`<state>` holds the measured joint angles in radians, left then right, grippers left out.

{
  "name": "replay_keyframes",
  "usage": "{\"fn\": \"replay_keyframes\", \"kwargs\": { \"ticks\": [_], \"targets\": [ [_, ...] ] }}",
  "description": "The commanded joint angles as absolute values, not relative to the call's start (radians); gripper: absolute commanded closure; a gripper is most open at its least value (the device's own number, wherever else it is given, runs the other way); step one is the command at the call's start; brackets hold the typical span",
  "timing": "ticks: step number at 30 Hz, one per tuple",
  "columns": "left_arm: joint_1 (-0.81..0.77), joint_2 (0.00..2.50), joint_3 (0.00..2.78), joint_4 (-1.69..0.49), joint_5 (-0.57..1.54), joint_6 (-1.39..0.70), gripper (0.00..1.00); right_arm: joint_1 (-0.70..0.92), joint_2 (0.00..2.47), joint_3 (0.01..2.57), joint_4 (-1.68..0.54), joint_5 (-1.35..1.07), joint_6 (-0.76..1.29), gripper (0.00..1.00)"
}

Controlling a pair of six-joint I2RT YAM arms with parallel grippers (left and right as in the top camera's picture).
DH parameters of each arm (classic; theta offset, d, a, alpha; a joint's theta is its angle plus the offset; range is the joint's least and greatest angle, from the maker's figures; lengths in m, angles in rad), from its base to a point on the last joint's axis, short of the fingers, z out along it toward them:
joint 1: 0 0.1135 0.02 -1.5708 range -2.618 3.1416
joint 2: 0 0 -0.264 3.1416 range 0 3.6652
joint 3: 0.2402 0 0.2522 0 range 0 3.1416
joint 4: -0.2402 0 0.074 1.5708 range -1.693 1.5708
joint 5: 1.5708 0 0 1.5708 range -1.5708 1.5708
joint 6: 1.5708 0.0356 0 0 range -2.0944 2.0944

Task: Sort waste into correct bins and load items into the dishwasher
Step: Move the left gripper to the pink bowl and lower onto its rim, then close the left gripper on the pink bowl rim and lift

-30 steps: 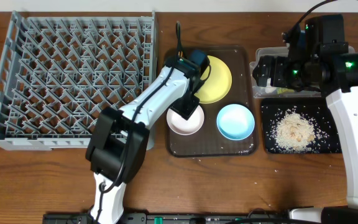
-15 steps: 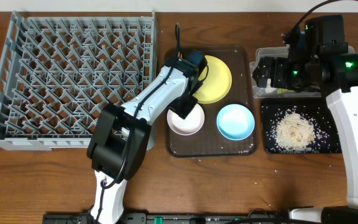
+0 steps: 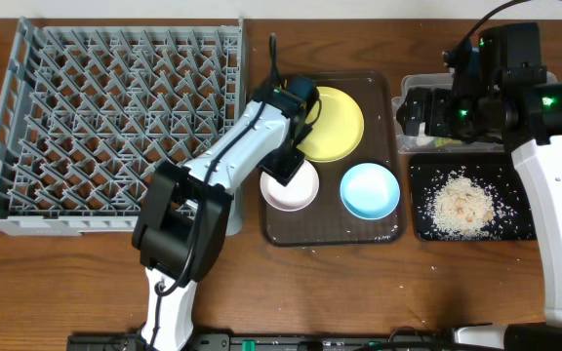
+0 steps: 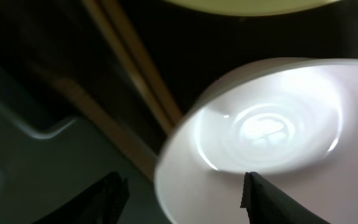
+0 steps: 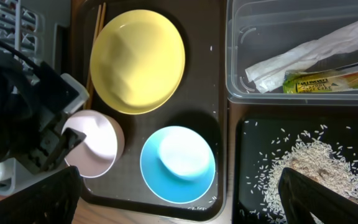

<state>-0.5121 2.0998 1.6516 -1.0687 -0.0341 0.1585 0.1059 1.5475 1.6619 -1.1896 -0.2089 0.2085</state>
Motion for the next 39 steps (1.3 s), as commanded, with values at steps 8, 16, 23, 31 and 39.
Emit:
{"fn": "replay_keyframes", "kwargs": {
  "ticks": [8, 16, 23, 31, 39],
  "targets": [
    [-0.499, 2.046, 1.676, -1.055, -0.056, 0.172, 0.32, 0.106, 1.551, 1.673, -1.17, -0.206, 0.204, 0.01],
    [-0.499, 2.057, 1.625, -1.034, -0.03, 0.163, 0.44, 0.106, 1.551, 1.673, -1.176, -0.179, 0.204, 0.01],
    [-0.499, 2.057, 1.584, -1.011, -0.027, 0.147, 0.45, 0.106, 1.551, 1.673, -1.179, -0.18, 0.205, 0.01],
    [-0.499, 2.057, 1.563, -1.003, -0.026, 0.136, 0.56, 0.106, 1.551, 1.673, -1.179, -0.18, 0.205, 0.01],
    [-0.499, 2.058, 1.561, -1.003, -0.021, 0.092, 0.75, 0.106, 1.551, 1.673, -1.179, -0.18, 0.205, 0.01]
  ]
}}
